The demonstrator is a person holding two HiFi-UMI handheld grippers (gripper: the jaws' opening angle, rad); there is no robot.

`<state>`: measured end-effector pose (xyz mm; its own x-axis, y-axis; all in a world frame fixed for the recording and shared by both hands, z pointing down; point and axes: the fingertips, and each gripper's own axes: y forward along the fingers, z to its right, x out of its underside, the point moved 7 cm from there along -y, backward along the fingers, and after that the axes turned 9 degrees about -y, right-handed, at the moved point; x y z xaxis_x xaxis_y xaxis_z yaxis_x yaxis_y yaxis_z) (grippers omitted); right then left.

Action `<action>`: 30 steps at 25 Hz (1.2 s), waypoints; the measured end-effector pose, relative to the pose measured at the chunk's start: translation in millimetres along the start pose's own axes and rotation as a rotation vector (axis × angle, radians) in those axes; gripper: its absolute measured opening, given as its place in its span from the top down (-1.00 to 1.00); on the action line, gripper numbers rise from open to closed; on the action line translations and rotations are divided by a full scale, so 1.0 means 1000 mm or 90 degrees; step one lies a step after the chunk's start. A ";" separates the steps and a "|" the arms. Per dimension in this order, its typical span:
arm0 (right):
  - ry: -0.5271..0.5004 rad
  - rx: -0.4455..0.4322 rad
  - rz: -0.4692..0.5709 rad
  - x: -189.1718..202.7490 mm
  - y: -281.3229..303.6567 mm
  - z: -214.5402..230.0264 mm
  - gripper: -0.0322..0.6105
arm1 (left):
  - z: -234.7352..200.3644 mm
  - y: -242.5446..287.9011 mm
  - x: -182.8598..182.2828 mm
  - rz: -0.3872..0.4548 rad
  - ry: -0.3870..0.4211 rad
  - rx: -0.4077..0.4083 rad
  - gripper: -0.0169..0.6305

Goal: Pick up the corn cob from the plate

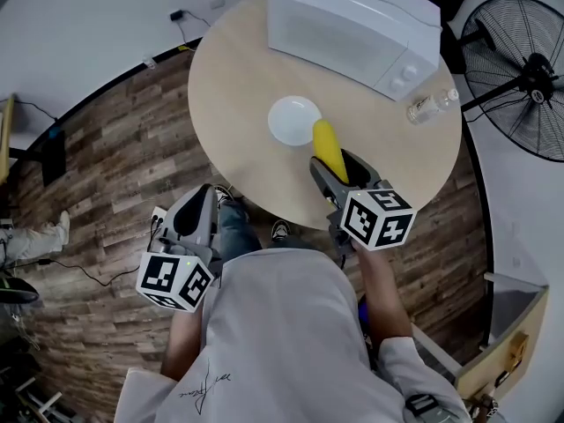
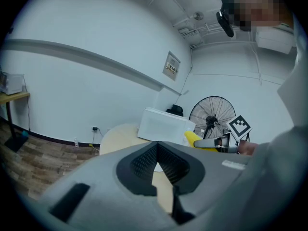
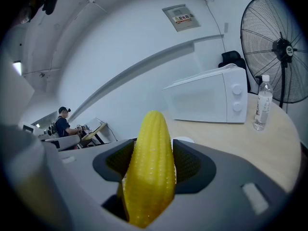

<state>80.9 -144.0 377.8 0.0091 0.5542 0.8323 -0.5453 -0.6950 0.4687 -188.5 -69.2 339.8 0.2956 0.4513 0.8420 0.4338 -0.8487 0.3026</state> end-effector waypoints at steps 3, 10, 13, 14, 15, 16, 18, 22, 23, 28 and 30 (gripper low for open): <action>-0.004 0.001 0.008 -0.003 -0.005 0.000 0.07 | 0.001 0.001 0.000 0.001 0.000 -0.001 0.98; -0.015 0.002 0.028 -0.011 -0.018 -0.005 0.07 | 0.001 0.000 0.001 0.001 -0.002 -0.006 0.98; -0.022 0.004 0.033 -0.012 -0.022 -0.007 0.07 | 0.000 -0.001 0.002 0.001 -0.003 -0.007 0.98; -0.024 0.005 0.035 -0.012 -0.023 -0.008 0.07 | 0.000 -0.001 0.002 0.000 -0.004 -0.008 0.98; -0.027 0.006 0.036 -0.012 -0.025 -0.009 0.07 | 0.000 -0.001 0.002 0.000 -0.004 -0.008 0.98; -0.032 0.007 0.037 -0.012 -0.026 -0.009 0.07 | 0.000 -0.001 0.003 0.000 -0.003 -0.009 0.98; -0.038 0.010 0.038 -0.010 -0.030 -0.011 0.07 | 0.002 -0.002 0.003 0.001 -0.001 -0.012 0.98; -0.039 0.009 0.043 -0.007 -0.036 -0.014 0.06 | 0.003 -0.005 0.004 0.005 -0.001 -0.015 0.98; -0.041 0.010 0.046 -0.007 -0.038 -0.015 0.07 | 0.003 -0.005 0.004 0.005 -0.002 -0.015 0.98; -0.051 0.015 0.052 -0.005 -0.042 -0.015 0.07 | 0.003 -0.008 0.005 0.003 -0.003 -0.017 0.98; -0.056 0.013 0.049 -0.005 -0.042 -0.015 0.07 | 0.003 -0.008 0.004 0.003 -0.004 -0.016 0.98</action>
<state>91.0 -110.4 349.6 0.0421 0.4566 0.8887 -0.5299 -0.7439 0.4072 -187.9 -59.2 339.3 0.3026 0.4481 0.8412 0.4106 -0.8578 0.3093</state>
